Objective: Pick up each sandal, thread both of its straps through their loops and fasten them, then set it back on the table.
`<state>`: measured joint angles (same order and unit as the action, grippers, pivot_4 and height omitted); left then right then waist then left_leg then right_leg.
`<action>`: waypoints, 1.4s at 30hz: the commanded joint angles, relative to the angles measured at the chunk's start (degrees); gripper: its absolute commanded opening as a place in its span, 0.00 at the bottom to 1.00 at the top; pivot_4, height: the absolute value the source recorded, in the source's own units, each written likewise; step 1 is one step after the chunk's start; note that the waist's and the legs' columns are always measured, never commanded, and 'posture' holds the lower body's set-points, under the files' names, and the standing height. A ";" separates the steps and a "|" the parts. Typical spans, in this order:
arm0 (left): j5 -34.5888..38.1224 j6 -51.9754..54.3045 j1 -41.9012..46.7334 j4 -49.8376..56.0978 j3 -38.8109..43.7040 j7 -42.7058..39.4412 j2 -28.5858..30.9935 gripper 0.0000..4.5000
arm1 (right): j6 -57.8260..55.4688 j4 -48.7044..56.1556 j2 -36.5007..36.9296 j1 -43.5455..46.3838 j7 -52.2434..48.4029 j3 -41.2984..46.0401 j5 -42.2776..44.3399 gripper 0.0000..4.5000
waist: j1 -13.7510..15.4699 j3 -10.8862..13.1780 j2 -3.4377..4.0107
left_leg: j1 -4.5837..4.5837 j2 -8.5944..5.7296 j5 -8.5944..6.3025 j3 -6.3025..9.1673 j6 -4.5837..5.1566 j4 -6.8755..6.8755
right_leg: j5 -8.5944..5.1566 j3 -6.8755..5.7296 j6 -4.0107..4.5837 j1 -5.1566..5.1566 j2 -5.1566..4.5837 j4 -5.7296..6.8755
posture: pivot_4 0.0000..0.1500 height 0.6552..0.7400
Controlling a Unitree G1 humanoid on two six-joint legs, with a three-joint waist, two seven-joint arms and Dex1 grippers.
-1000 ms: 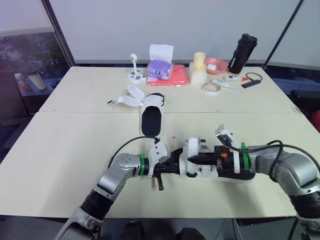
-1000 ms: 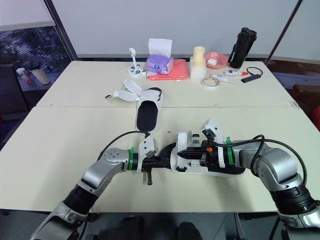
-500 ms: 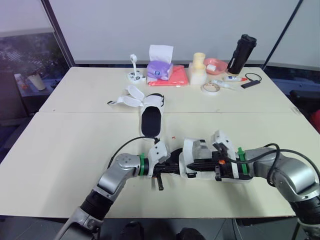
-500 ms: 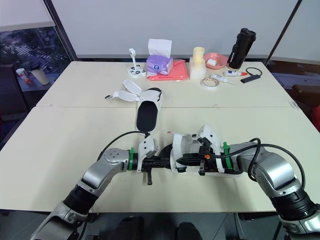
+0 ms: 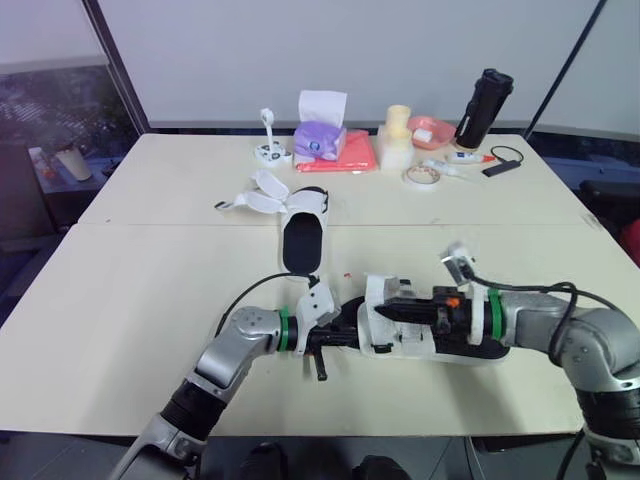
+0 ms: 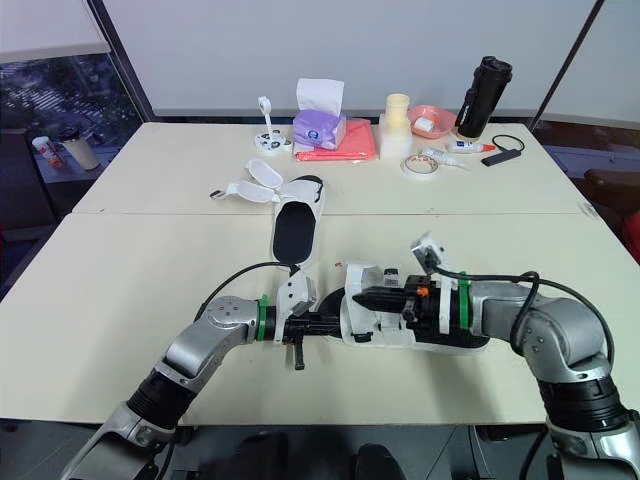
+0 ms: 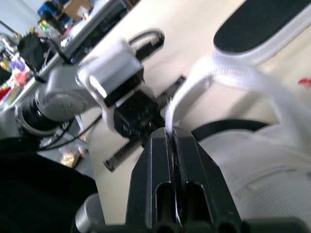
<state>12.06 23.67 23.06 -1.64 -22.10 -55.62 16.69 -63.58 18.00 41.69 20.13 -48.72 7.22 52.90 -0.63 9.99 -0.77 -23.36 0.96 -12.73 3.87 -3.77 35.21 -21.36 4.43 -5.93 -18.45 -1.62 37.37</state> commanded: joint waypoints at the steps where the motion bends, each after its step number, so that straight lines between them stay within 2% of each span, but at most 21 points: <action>1: -2.40 4.56 -2.95 -4.88 -3.13 0.38 1.51 0.00 | -1.43 3.20 -0.30 0.08 1.42 1.70 3.20 0.02 | -0.02 0.00 0.01 | 0.00 0.00 0.00 0.00 0.00 -0.01 | 0.00 0.00 0.00 -0.01 0.00 0.00 | 1.00 1.00; 9: -2.47 4.57 -2.96 -4.94 -3.34 0.25 1.46 0.00 | -2.06 5.22 -0.38 -1.27 3.11 1.23 4.67 0.02 | -0.02 0.00 0.01 | 0.00 0.00 0.00 -0.01 0.00 -0.02 | 0.00 0.01 0.00 -0.01 0.00 0.00 | 1.00 1.00; 12: -2.42 4.63 -3.02 -4.99 -3.28 0.34 1.37 0.00 | -0.46 5.43 -0.02 -1.97 3.28 0.14 3.11 0.19 | -0.01 -0.01 0.01 | 0.00 0.00 0.00 -0.01 0.00 -0.02 | 0.00 0.00 0.00 -0.01 0.00 -0.01 | 1.00 1.00; 19: -2.26 4.74 -3.07 -5.19 -3.07 0.49 1.27 0.00 | 0.23 5.22 1.09 -2.15 2.91 -0.43 2.41 0.99 | -0.01 0.00 0.01 | 0.00 0.00 0.00 -0.01 0.00 -0.02 | 0.00 0.01 0.00 -0.02 0.00 -0.01 | 1.00 1.00; 23: -2.07 4.82 -3.11 -5.30 -2.95 0.66 1.20 0.00 | -1.15 4.88 0.71 -1.47 3.67 0.22 4.10 0.99 | -0.01 -0.01 0.01 | 0.00 0.00 0.00 -0.01 0.00 -0.02 | 0.00 0.01 0.00 -0.02 0.00 -0.01 | 1.00 1.00; 26: -1.89 4.98 -3.18 -5.13 -2.87 0.83 1.26 0.00 | -1.78 5.65 0.01 -1.48 4.57 0.59 5.42 0.77 | 0.00 -0.01 0.01 | 0.00 0.00 0.00 -0.01 0.00 -0.02 | 0.00 0.01 0.00 -0.02 0.00 -0.01 | 1.00 1.00; 32: -1.47 5.24 -3.13 -5.17 -2.81 1.20 1.23 0.00 | -0.85 6.88 -0.89 -1.94 6.27 -0.18 5.22 0.09 | -0.01 -0.01 0.01 | 0.00 0.00 0.00 -0.01 0.00 -0.02 | 0.00 0.01 0.00 -0.02 0.00 -0.01 | 1.00 1.00; 33: -1.44 5.26 -3.14 -5.17 -2.81 1.23 1.24 0.00 | -0.68 7.04 -0.88 -2.04 6.48 -0.31 4.96 0.01 | -0.01 -0.01 0.01 | 0.00 0.00 0.00 -0.01 0.00 -0.02 | 0.00 0.01 0.00 -0.02 0.00 -0.01 | 1.00 1.00; 42: -1.45 5.39 -3.24 -5.15 -2.78 1.39 1.31 0.00 | 0.85 8.96 3.03 -5.50 4.83 -3.39 0.93 0.01 | 0.00 -0.01 0.00 | -0.01 0.00 0.00 0.00 0.00 -0.03 | 0.00 0.01 0.00 -0.02 -0.01 -0.03 | 1.00 1.00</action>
<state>13.20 24.47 22.89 -1.66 -21.95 -55.09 16.63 -63.46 24.78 43.98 14.98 -42.83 4.12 54.21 -0.62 9.98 -0.77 -23.36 0.96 -12.73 3.86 -3.77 35.17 -21.36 4.44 -5.93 -18.47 -1.63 37.34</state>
